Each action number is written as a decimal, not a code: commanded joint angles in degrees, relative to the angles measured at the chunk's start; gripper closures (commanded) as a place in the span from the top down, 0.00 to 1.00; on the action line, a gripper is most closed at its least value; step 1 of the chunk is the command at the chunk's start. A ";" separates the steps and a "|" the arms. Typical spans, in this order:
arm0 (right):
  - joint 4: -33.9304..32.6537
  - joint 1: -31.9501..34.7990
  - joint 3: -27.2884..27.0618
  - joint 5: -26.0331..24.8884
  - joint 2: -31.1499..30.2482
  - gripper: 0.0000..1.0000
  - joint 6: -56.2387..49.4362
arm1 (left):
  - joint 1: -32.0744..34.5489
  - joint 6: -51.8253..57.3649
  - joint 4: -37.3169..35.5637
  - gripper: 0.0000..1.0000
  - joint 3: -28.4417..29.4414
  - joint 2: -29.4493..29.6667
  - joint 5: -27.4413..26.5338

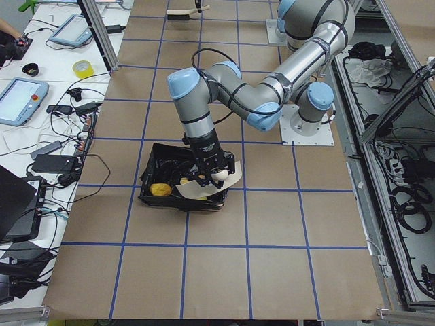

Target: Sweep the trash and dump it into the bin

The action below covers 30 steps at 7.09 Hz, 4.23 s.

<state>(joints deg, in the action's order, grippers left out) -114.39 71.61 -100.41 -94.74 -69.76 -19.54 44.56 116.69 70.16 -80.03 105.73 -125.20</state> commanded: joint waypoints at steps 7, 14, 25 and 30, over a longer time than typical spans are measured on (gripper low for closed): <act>0.14 -0.15 -0.22 0.00 0.86 0.55 0.29 | 13.14 3.65 17.71 0.00 -0.39 -3.26 35.95; 12.42 -0.07 10.88 -1.06 -4.92 1.00 0.82 | 30.50 -9.11 -2.87 0.00 -8.01 12.20 44.51; 26.42 17.42 11.59 5.80 -18.99 1.00 14.36 | 34.71 -12.35 -6.45 0.57 -7.52 12.33 45.48; 26.24 17.51 10.59 1.58 -19.80 1.00 14.62 | 41.04 -53.94 15.08 0.68 -3.82 -3.14 40.23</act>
<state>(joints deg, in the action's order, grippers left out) -88.14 89.14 -89.81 -92.98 -89.51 -4.92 83.94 73.78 82.78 -83.87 106.17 -82.51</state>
